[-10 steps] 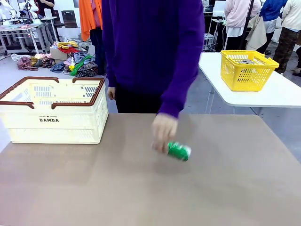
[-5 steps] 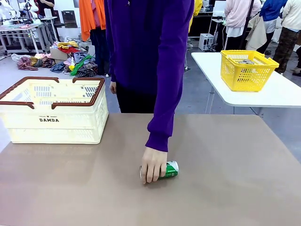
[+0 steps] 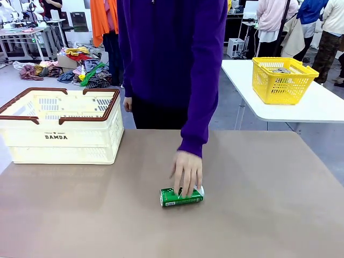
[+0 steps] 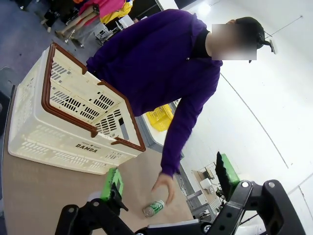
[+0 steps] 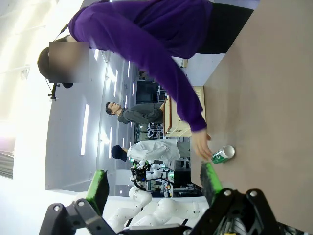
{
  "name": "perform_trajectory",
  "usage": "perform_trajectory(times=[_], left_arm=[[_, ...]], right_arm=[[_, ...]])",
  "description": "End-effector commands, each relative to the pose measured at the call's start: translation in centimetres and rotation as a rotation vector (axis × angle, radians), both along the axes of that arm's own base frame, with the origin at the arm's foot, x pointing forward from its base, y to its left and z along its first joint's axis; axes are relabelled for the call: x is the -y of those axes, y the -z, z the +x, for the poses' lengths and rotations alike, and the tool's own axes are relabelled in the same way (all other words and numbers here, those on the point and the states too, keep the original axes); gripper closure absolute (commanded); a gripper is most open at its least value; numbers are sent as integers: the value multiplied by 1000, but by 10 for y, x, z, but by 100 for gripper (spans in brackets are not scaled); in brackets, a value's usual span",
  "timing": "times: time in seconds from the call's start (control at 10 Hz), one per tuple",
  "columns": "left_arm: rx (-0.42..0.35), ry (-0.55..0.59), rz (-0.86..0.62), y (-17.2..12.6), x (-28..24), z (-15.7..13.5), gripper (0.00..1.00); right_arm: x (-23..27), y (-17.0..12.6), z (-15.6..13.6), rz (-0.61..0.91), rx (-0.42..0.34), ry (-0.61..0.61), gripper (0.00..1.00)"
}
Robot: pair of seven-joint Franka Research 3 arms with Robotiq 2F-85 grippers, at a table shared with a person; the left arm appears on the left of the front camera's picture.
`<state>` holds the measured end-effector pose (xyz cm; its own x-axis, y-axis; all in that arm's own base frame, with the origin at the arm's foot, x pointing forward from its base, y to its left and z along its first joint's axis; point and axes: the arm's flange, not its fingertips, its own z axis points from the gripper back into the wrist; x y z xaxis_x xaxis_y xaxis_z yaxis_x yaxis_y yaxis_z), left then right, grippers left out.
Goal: Place the drinks into the Shopping basket.
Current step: Pick up one drink and place it into the Shopping basket.
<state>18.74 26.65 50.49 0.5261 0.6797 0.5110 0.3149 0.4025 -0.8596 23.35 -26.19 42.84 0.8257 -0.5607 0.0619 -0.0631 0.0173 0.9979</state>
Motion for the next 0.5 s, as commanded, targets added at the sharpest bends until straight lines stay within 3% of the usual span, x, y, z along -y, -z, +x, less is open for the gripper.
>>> perform_trajectory(times=[0.0, 0.4], left_arm=[[27, 0, 4, -2, -3, 2, 0], [27, 0, 4, -2, -3, 2, 0]], right_arm=[[2, -4, 0, -1, 12, -4, 0], [2, -4, 0, -1, 12, -4, 0]])
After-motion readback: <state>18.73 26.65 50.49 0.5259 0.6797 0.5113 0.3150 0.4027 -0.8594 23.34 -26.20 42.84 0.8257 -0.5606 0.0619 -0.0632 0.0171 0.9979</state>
